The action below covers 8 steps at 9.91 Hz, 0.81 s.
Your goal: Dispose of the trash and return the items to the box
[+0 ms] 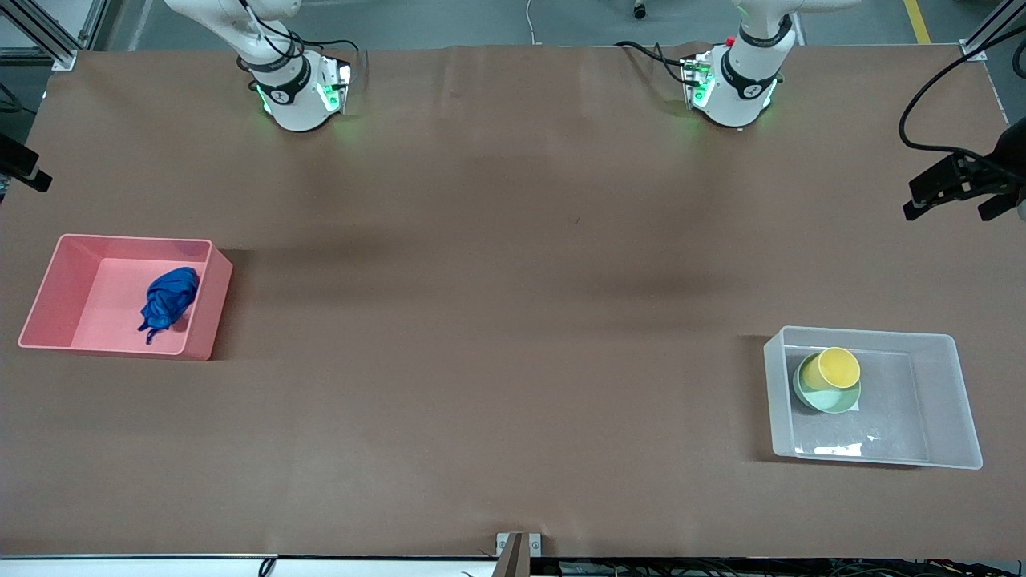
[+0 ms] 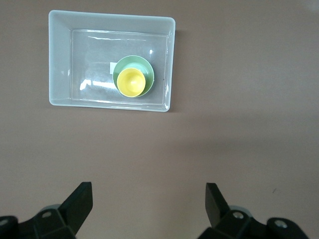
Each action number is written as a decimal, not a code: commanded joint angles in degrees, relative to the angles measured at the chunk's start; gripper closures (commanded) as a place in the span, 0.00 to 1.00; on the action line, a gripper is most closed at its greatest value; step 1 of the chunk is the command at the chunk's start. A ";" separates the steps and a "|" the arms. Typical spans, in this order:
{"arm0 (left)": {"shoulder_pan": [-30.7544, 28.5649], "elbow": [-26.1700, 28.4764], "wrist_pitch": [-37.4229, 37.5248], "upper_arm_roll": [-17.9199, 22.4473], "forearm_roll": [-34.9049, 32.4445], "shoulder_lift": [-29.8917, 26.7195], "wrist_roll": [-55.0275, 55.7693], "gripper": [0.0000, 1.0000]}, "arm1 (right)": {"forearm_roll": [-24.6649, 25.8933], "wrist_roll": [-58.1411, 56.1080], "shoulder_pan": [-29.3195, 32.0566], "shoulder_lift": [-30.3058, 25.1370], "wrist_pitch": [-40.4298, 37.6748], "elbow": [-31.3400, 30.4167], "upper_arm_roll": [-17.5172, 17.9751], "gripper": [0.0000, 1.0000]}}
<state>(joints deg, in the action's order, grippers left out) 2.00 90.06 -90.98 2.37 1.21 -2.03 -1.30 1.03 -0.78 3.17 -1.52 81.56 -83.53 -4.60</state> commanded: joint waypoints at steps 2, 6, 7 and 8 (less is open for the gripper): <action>1.60 3.19 0.70 1.67 -2.17 -1.66 0.60 0.00 | 0.90 -0.27 0.34 0.03 -0.44 0.48 -0.06 0.00; 1.43 2.84 0.89 1.59 -3.50 -1.22 0.51 0.00 | 1.43 -0.36 0.25 0.03 -0.17 0.39 0.03 0.00; 1.34 2.84 0.89 1.68 -2.80 -1.22 0.42 0.00 | 1.43 -0.27 0.08 0.11 0.18 0.39 0.03 0.00; 1.25 2.75 0.80 1.76 -1.75 -1.31 -0.36 0.00 | 1.52 -0.36 -0.10 0.99 2.44 0.39 0.11 0.00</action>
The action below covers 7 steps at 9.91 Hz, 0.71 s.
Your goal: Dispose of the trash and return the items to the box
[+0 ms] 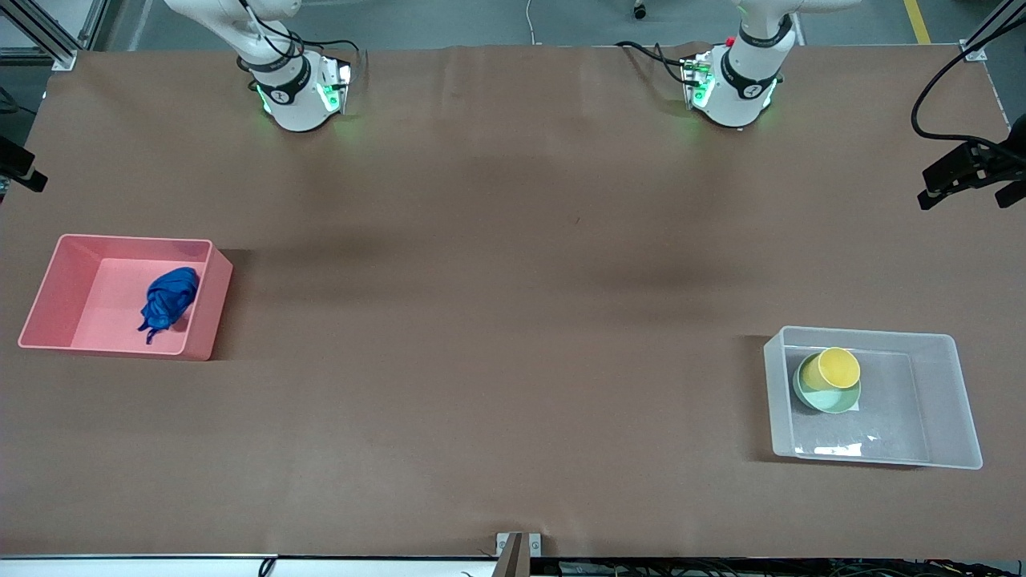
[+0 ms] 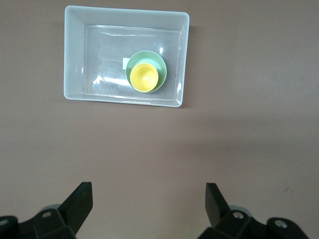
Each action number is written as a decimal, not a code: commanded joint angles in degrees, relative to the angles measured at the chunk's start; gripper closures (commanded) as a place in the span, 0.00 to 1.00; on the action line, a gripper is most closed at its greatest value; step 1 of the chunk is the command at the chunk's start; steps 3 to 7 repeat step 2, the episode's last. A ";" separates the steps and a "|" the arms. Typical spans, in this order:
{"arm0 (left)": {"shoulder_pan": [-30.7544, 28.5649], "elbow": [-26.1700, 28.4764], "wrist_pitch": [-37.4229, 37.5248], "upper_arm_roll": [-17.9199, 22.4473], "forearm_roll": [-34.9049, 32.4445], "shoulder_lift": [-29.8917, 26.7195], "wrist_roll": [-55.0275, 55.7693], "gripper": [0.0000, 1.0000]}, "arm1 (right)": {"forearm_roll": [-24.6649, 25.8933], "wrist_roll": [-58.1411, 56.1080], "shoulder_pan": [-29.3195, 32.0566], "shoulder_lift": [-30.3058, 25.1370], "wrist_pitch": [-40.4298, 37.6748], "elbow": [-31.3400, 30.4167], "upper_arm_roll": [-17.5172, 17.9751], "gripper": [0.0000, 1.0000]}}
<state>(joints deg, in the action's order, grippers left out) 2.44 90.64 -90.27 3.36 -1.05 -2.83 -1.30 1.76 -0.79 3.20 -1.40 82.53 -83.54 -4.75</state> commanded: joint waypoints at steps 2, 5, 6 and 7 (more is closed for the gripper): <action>0.72 2.26 0.09 0.77 1.84 -0.60 -0.54 0.00 | 0.26 -0.26 -0.12 1.05 6.50 -0.05 0.26 0.00; 0.72 2.26 0.09 0.77 1.84 -0.60 -0.54 0.00 | 0.26 -0.26 -0.12 1.05 6.50 -0.05 0.26 0.00; 0.72 2.26 0.09 0.77 1.84 -0.60 -0.54 0.00 | 0.26 -0.26 -0.12 1.05 6.50 -0.05 0.26 0.00; 0.72 2.26 0.09 0.77 1.84 -0.60 -0.54 0.00 | 0.26 -0.26 -0.12 1.05 6.50 -0.05 0.26 0.00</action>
